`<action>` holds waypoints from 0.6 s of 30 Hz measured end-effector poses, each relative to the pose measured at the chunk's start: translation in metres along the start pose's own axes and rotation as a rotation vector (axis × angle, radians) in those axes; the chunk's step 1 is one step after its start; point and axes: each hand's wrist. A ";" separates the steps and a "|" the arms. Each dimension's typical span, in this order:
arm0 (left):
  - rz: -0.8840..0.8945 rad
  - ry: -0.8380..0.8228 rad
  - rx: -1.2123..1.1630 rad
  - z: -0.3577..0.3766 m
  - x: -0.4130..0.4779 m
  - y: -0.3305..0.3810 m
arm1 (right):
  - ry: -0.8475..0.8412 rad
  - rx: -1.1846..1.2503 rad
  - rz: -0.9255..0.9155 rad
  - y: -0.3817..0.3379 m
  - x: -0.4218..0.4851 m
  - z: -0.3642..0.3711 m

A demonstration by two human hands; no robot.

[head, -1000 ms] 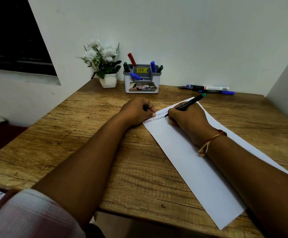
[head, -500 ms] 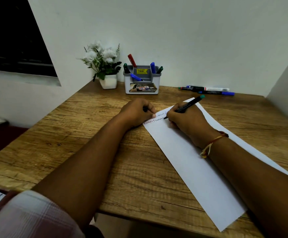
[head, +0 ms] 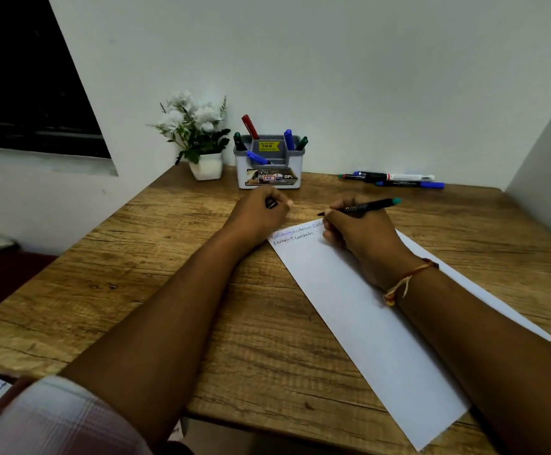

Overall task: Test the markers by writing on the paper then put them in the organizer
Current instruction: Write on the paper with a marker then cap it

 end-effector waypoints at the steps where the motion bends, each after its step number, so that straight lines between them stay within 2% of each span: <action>1: -0.017 0.035 -0.088 0.000 0.000 0.002 | -0.006 0.022 -0.017 0.000 -0.001 0.000; 7: -0.183 0.089 -0.579 -0.004 -0.004 0.018 | -0.038 0.093 -0.030 -0.011 -0.010 0.002; 10: -0.233 0.075 -0.773 -0.004 -0.006 0.021 | -0.062 0.016 -0.220 -0.012 -0.014 0.002; 13: -0.266 0.073 -0.849 -0.005 -0.005 0.018 | -0.061 -0.130 -0.424 -0.010 -0.017 0.000; 18: -0.319 0.099 -0.935 -0.007 -0.005 0.017 | -0.136 -0.259 -0.635 -0.008 -0.023 0.000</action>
Point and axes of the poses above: each hand's wrist, its own x-axis towards the middle knuckle, its own z-axis out of the palm, y = z × x, and after that the axes turned 1 degree about z, right-handed
